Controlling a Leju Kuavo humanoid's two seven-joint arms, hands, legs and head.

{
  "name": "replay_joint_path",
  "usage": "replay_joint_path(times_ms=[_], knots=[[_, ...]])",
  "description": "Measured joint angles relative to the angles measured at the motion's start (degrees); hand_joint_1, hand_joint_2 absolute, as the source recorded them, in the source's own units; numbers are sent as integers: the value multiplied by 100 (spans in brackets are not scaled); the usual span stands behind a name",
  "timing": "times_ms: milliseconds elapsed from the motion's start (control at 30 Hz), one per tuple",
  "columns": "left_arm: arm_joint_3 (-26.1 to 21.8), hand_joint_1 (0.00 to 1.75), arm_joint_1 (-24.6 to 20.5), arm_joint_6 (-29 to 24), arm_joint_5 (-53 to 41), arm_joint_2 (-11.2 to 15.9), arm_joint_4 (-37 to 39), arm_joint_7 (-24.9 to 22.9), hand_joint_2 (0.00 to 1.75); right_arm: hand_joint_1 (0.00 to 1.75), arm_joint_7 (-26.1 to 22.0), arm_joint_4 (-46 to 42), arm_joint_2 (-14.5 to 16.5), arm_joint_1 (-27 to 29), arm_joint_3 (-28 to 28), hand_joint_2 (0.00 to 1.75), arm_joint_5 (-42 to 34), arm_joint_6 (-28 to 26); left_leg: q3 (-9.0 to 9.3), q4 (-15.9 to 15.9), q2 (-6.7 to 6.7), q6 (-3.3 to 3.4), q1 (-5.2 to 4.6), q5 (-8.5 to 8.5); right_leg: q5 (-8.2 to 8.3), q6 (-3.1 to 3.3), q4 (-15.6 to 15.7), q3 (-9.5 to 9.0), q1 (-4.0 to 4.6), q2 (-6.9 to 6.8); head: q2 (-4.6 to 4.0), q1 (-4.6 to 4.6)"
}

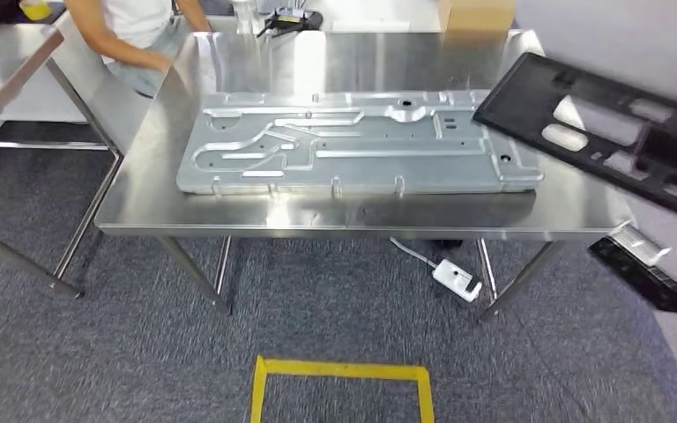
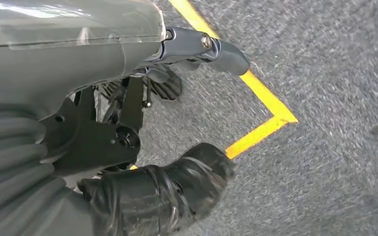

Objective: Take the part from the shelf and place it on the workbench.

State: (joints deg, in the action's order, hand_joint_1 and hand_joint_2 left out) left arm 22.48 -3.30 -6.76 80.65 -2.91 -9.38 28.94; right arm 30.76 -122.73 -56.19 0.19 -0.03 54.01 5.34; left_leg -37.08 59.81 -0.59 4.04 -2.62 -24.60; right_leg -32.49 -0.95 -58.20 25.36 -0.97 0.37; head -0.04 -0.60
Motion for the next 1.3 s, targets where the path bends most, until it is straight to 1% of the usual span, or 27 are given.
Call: replay_joint_path(times_ms=[67, 100, 200, 233, 267, 300, 333, 367, 400, 433, 467, 533, 600, 667, 733, 767, 800, 833, 900, 933, 967, 1100, 1133, 1167, 1233, 1267, 1300], knots=[[2, 0, -11, 14, -6, 4, -1, -15, 175, 175, 7, 61, 22, -132, 213, 175, 51, 61, 211, -192, -4, 48, 19, -12, 30, -39, -181, 19, -13, -15, -1, -7], [3, 0, -20, 22, -7, 9, -2, -21, 175, 175, 8, 87, 31, -227, 310, 175, 80, 87, 323, -261, -6, 66, 44, -28, 18, -55, -405, 142, -19, -18, 1, -2], [8, 0, -44, 55, -16, 29, -2, -34, 175, 175, -4, 158, 64, -457, 615, 175, 155, 163, 536, -346, -19, 65, 104, -148, -277, -148, -1340, 854, -58, -19, 1, 9], [14, 0, -44, 65, -20, 31, -2, -38, 175, 175, -13, 181, 78, -500, 713, 175, 171, 184, 608, -347, -34, 39, 122, -210, -377, -192, -1494, 1058, -87, -20, 0, 5], [21, 0, -39, 73, -23, 31, -2, -41, 175, 175, -23, 202, 93, -543, 803, 175, 182, 202, 695, -343, -49, 12, 146, -281, -382, -237, -1475, 1185, -120, -24, 0, 3], [30, 0, -34, 78, -26, 30, -2, -45, 175, 175, -31, 221, 108, -594, 886, 175, 195, 211, 793, -332, -64, -23, 175, -361, -266, -280, -1298, 1238, -152, -29, -1, 3], [38, 0, -30, 82, -27, 29, -2, -46, 175, 175, -33, 236, 124, -648, 963, 175, 208, 220, 890, -312, -74, -69, 206, -453, 9, -329, -992, 1238, -187, -35, -1, 5], [45, 0, -23, 84, -27, 36, -1, -46, 175, 175, -34, 256, 143, -696, 1041, 175, 221, 227, 958, -286, -83, -122, 228, -551, 374, -374, -671, 1228, -220, -45, -1, 20], [53, 0, -22, 86, -28, 43, 0, -46, 175, 175, -35, 280, 168, -745, 1126, 175, 232, 234, 997, -250, -92, -178, 243, -635, 625, -383, -409, 1243, -229, -58, -1, 43], [64, 0, -29, 89, -29, 51, 1, -46, 175, 175, -42, 301, 193, -780, 1211, 175, 238, 245, 990, -229, -94, -232, 244, -703, 821, -354, -263, 1269, -224, -66, 0, 62], [76, 0, -34, 91, -34, 58, 1, -46, 175, 175, -53, 320, 214, -803, 1288, 175, 241, 256, 978, -217, -92, -275, 239, -746, 877, -292, -229, 1311, -211, -70, 0, 78], [97, 0, -47, 103, -53, 61, 0, -46, 175, 175, -89, 335, 241, -861, 1421, 175, 273, 276, 1020, -251, -82, -348, 235, -805, 833, -144, -248, 1326, -199, -63, 0, 66], [113, 0, -50, 126, -79, 66, 0, -47, 175, 175, -136, 341, 278, -1018, 1558, 175, 361, 300, 1022, -113, -59, -413, 255, -886, 772, -44, -234, 1244, -202, -49, -1, 39], [135, 0, -67, 146, -99, 72, 0, -50, 175, 175, -182, 342, 337, -1204, 1743, 175, 467, 353, 706, 439, -30, -448, 274, -1035, 695, 25, -219, 1121, -175, -40, -1, 10], [151, 0, -74, 155, -115, 77, 0, -57, 175, 175, -221, 344, 413, -1303, 1971, 175, 562, 423, 191, 1109, -18, -451, 274, -1235, 578, 62, -213, 981, -135, -47, -1, -4], [158, 0, -71, 158, -121, 79, 0, -61, 175, 175, -242, 344, 447, -1332, 2079, 175, 601, 450, 2, 1252, -17, -443, 273, -1257, 510, 71, -213, 895, -114, -49, -1, -7], [165, 0, -59, 161, -125, 79, 0, -67, 175, 175, -266, 344, 486, -1370, 2201, 175, 643, 475, -128, 1238, -15, -425, 269, -1186, 433, 77, -212, 789, -91, -49, -1, -7], [172, 0, -45, 162, -126, 80, 0, -73, 175, 175, -285, 343, 518, -1417, 2301, 175, 678, 494, -151, 1011, -14, -390, 260, -971, 358, 79, -209, 678, -70, -47, -1, -7], [179, 0, -14, 162, -129, 92, 0, -82, 175, 175, -309, 342, 590, -1520, 2486, 175, 744, 523, -104, 432, -19, -279, 216, -372, 219, 74, -182, 482, -38, -43, -1, 12], [183, 0, -9, 162, -131, 102, 0, -86, 175, 175, -312, 341, 630, -1568, 2564, 175, 767, 540, -88, 263, -21, -219, 183, -202, 171, 62, -155, 408, -36, -37, 0, 26], [190, 0, -11, 163, -134, 112, 0, -90, 175, 175, -316, 341, 675, -1605, 2641, 175, 784, 555, -54, 153, -27, -170, 153, -97, 132, 37, -129, 355, -41, -30, 0, 28], [231, 0, -23, 162, -165, 133, -1, -110, 175, 175, -378, 338, 803, -1738, 2892, 175, 843, 587, 239, -115, -39, -90, 143, -105, 84, -60, -267, 219, -41, -35, -1, 12], [236, 0, -30, 161, -175, 133, -2, -115, 175, 175, -393, 336, 828, -1786, 2949, 175, 864, 591, 317, -152, -37, -72, 156, -119, 33, -74, -424, 293, -43, -43, -1, 12], [242, 0, -40, 162, -185, 133, -2, -118, 175, 175, -408, 336, 858, -1825, 3012, 175, 882, 597, 361, -176, -33, -56, 168, -141, -67, -88, -709, 466, -46, -49, -1, 14], [262, 0, -54, 162, -195, 134, -2, -122, 175, 175, -427, 336, 920, -1870, 3156, 175, 904, 618, 427, -178, -39, -37, 173, -209, -276, -122, -1351, 932, -49, -45, -1, 16], [271, 0, -54, 162, -196, 134, -2, -125, 175, 175, -435, 336, 949, -1879, 3227, 175, 908, 629, 467, -175, -46, -39, 176, -247, -327, -137, -1575, 1140, -57, -45, -1, 15], [275, 0, -50, 162, -199, 134, -2, -127, 175, 175, -443, 337, 979, -1885, 3294, 175, 914, 636, 524, -165, -56, -51, 183, -296, -237, -153, -1578, 1254, -68, -45, -1, 14]])
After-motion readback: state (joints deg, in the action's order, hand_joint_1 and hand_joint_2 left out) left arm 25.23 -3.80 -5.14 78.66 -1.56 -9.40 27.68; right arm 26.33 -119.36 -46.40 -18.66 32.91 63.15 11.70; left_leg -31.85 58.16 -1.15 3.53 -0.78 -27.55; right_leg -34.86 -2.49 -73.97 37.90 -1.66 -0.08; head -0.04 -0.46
